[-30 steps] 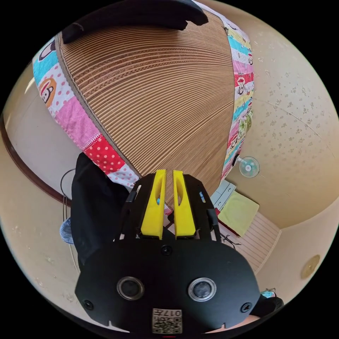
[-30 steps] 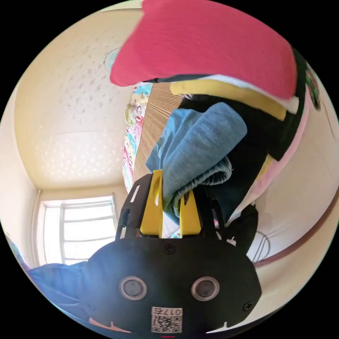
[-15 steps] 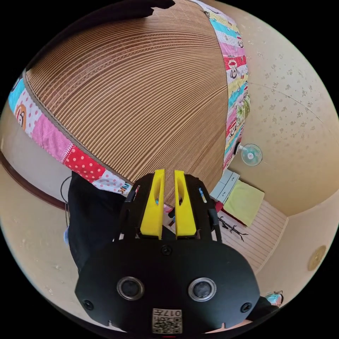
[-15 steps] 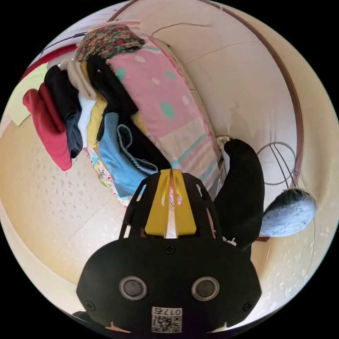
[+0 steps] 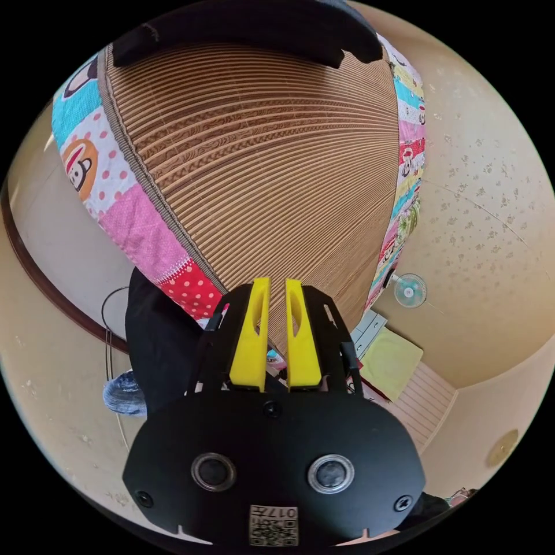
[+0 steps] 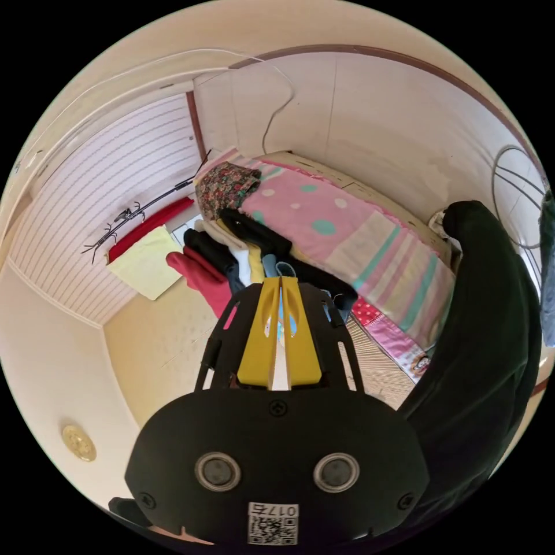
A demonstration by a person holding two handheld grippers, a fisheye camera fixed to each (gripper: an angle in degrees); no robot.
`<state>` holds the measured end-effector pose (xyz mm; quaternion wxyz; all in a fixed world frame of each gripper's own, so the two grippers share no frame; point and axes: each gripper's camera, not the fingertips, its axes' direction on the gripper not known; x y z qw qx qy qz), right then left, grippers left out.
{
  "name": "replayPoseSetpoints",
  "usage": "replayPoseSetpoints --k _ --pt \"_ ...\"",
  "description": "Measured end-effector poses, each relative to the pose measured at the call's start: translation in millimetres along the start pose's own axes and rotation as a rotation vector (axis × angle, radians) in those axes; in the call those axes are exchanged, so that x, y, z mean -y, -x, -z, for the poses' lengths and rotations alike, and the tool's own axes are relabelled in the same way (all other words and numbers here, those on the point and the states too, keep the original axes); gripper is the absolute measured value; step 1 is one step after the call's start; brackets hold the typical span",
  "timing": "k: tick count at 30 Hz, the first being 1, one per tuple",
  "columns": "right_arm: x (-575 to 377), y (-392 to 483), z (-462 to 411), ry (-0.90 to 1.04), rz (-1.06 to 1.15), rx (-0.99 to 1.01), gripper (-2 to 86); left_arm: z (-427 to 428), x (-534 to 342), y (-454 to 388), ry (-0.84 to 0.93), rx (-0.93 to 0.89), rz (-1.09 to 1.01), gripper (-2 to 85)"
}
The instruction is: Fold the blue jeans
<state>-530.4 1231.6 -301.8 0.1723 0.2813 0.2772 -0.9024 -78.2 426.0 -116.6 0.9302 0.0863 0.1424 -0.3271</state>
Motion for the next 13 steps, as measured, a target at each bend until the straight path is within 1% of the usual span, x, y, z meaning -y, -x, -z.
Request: replayPoseSetpoints --k 3,5,7,10,12,13 --pt "-18 7 -7 0.056 0.084 -0.026 0.3 13 3 30 -0.015 -0.040 0.042 5.1" --pt "-34 5 -10 0.092 0.139 -0.078 0.3 21 3 50 -0.027 -0.058 0.067 5.1" --pt "-47 -1 -11 0.116 0.153 -0.107 0.3 30 1 69 -0.046 -0.061 0.088 5.1" --pt "-70 -13 -5 0.117 0.153 -0.121 0.3 55 -5 88 -0.148 -0.022 0.065 5.1" --pt "-80 -20 1 0.101 0.143 -0.085 0.3 85 -13 92 -0.290 0.035 0.036 4.8" --pt "-86 -25 4 0.097 0.139 -0.037 0.3 92 -15 92 -0.321 0.039 0.032 4.7"
